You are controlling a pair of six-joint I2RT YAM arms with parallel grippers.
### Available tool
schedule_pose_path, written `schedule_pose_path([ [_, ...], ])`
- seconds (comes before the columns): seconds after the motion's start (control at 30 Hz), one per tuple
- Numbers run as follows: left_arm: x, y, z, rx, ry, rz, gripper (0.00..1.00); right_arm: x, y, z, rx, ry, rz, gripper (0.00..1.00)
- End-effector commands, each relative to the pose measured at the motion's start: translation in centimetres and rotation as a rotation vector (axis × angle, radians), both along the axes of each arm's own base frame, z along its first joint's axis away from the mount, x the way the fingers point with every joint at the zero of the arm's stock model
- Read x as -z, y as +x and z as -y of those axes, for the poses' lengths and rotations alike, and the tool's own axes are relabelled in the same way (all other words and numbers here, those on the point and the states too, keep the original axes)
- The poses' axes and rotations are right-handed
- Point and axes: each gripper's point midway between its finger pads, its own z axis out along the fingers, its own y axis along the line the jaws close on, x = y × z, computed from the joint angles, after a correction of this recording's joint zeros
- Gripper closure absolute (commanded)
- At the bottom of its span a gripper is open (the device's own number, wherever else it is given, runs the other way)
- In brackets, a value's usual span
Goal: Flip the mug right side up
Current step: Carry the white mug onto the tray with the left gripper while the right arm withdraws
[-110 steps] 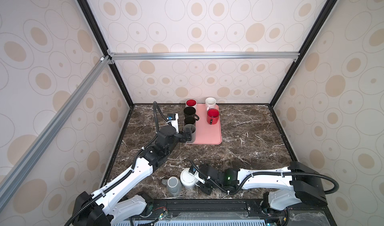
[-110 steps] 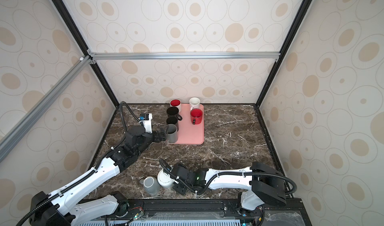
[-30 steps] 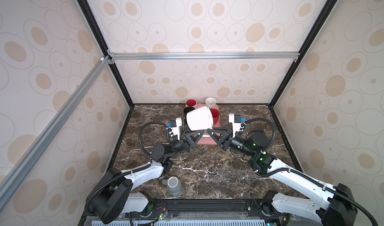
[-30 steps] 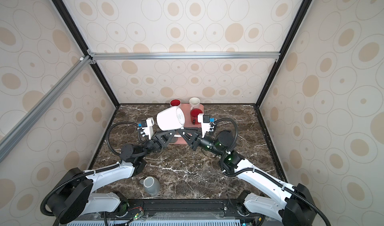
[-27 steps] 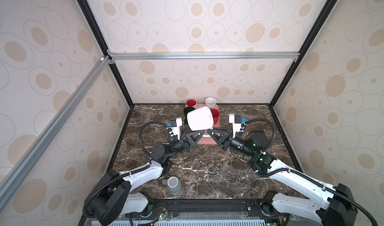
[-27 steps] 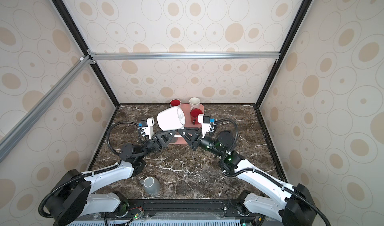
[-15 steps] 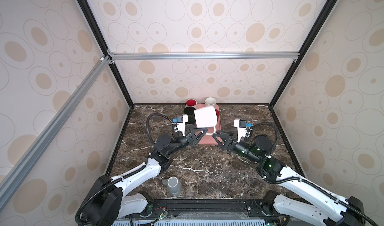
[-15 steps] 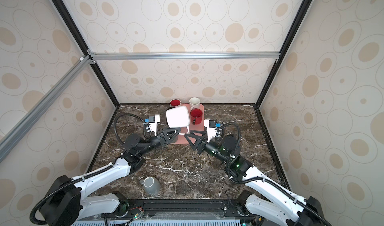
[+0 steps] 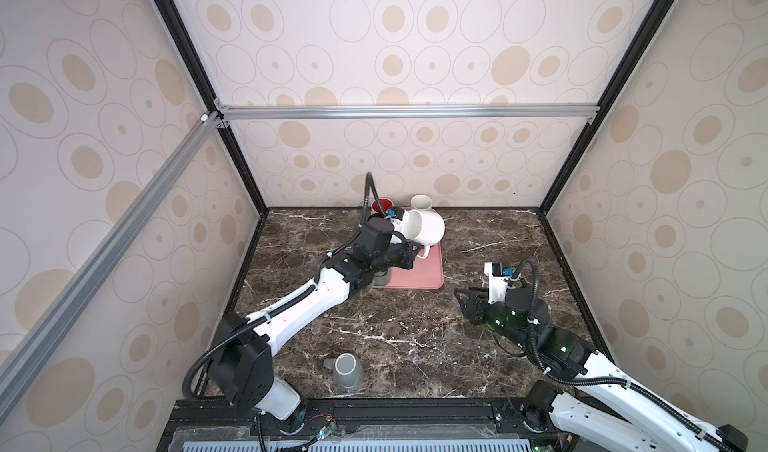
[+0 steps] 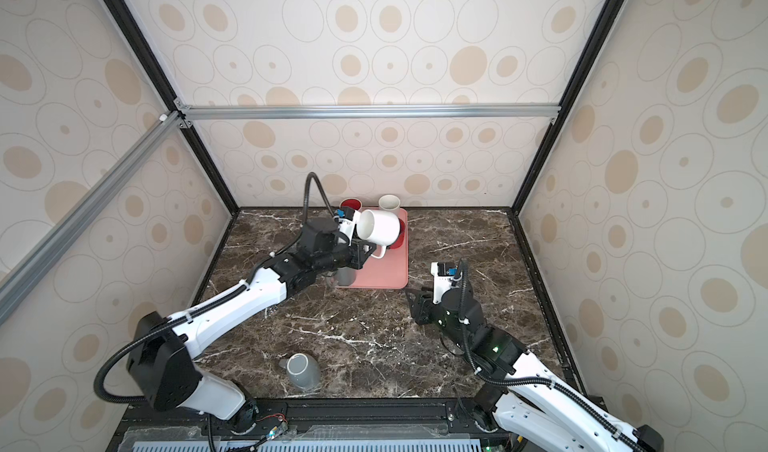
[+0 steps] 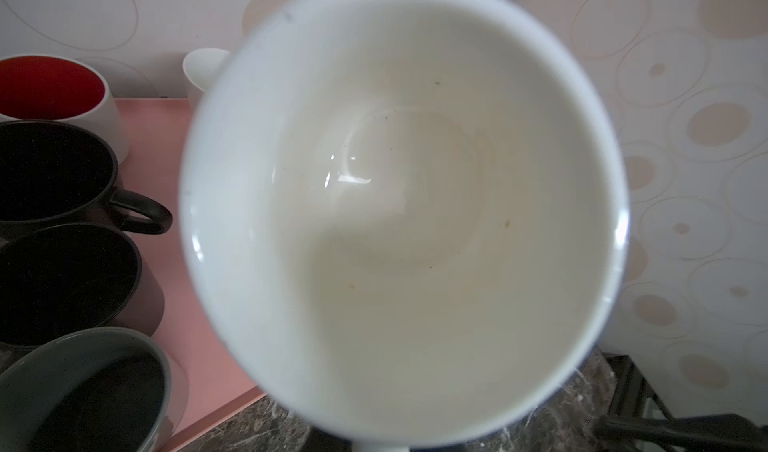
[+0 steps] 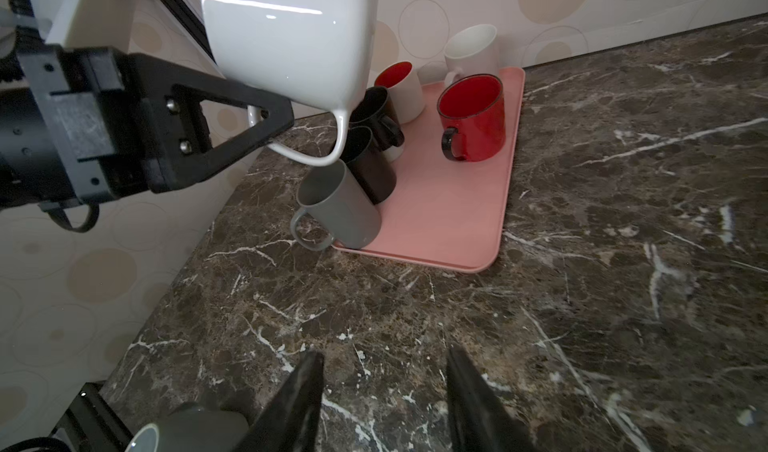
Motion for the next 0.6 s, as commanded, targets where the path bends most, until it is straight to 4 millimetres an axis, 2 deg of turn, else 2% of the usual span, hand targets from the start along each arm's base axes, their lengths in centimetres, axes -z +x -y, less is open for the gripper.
schedule_pose_path([
  [0.0,0.3,0.8,-0.2,0.041,0.222,0.047,1.00,1.2,-0.5,2.0,0.061,-0.067,-0.013,0.50],
  [0.13,3.8,1.8,0.8,0.094,0.419,0.011,1.00,1.2,-0.8,3.3,0.101,-0.072,0.001,0.50],
  [0.23,6.0,2.7,1.5,0.104,0.482,-0.011,1.00,1.0,-1.0,4.1,0.130,-0.061,0.022,0.50],
  [0.47,9.2,6.1,2.7,0.091,0.572,-0.024,1.00,0.8,-1.6,5.2,0.153,-0.058,0.034,0.50],
  [0.57,10.4,7.4,2.7,0.086,0.618,-0.040,1.00,0.8,-1.9,5.5,0.157,-0.050,0.037,0.50],
])
